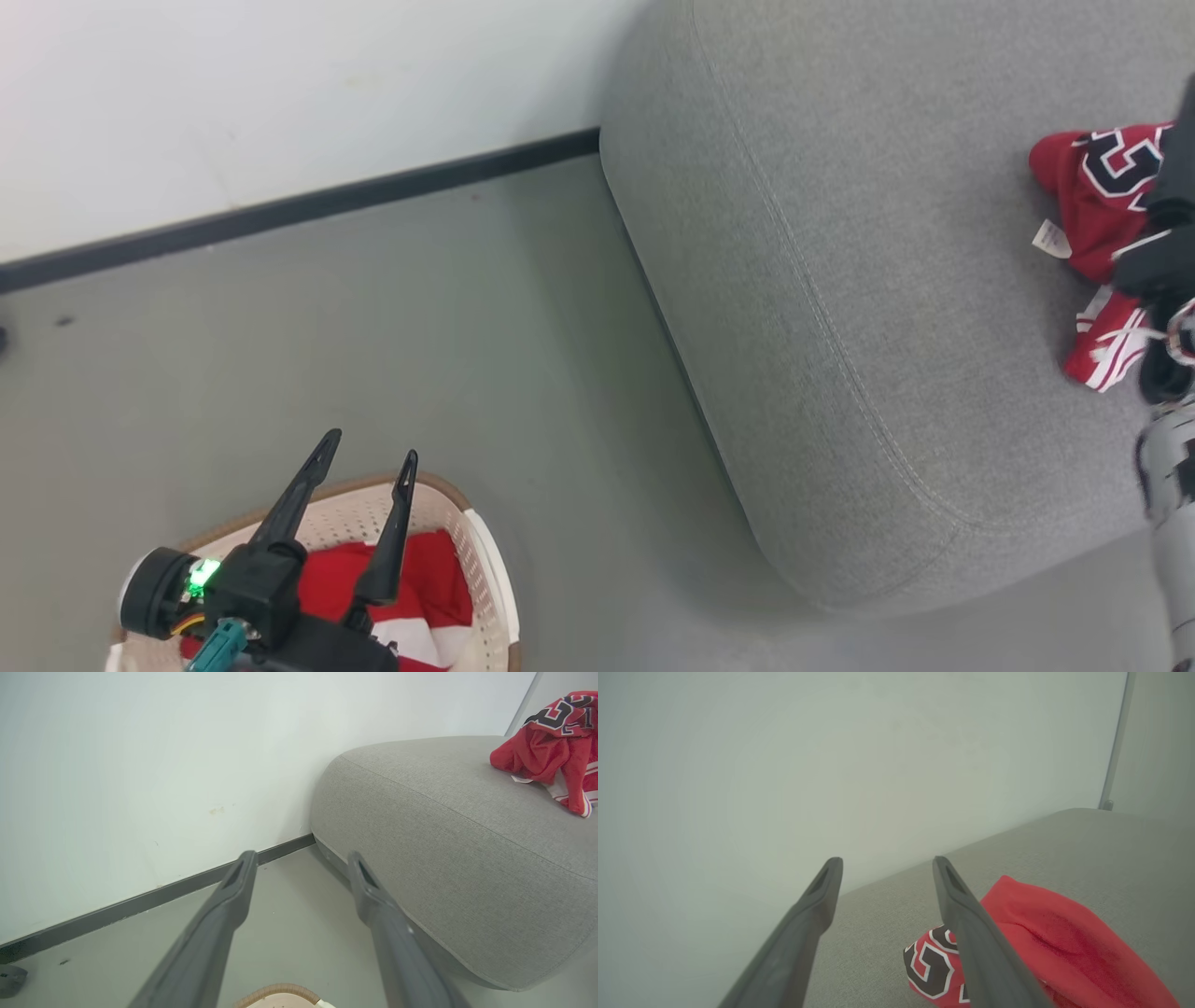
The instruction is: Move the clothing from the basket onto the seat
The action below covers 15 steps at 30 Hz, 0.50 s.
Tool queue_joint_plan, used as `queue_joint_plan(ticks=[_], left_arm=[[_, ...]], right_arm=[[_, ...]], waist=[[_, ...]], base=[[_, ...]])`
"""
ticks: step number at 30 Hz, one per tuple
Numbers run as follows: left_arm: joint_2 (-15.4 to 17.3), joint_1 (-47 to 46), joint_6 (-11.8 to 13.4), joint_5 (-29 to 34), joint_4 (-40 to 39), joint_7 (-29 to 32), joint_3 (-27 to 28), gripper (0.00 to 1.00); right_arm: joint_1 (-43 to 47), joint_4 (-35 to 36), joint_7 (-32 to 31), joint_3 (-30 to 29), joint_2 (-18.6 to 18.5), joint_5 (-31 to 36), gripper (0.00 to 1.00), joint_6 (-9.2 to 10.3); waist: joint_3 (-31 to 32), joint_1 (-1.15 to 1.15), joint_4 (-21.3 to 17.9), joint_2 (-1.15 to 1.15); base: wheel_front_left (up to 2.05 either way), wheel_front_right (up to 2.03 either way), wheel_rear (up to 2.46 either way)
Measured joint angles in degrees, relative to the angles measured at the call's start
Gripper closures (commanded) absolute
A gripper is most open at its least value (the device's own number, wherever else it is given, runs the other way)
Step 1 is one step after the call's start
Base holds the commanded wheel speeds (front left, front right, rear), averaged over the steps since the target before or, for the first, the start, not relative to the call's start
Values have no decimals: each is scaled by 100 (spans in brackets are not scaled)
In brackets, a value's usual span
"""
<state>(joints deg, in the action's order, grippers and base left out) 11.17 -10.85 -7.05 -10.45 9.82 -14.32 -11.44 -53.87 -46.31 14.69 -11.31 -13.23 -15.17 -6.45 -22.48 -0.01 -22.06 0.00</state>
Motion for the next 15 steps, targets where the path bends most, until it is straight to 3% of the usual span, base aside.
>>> queue_joint_plan(ticks=[5, 15], left_arm=[[-175, -46, 5, -26, 211, 0, 54, 0], [-587, -44, 56, -32, 413, 0, 25, 0]], right_arm=[[582, 777, 0, 279, 345, 7, 0, -63], [2315, 2569, 1, 993, 435, -260, 0, -63]], waist=[[347, 0, 112, 0], [1103, -1, 434, 0]], base=[[0, 0, 0], [0, 0, 0]])
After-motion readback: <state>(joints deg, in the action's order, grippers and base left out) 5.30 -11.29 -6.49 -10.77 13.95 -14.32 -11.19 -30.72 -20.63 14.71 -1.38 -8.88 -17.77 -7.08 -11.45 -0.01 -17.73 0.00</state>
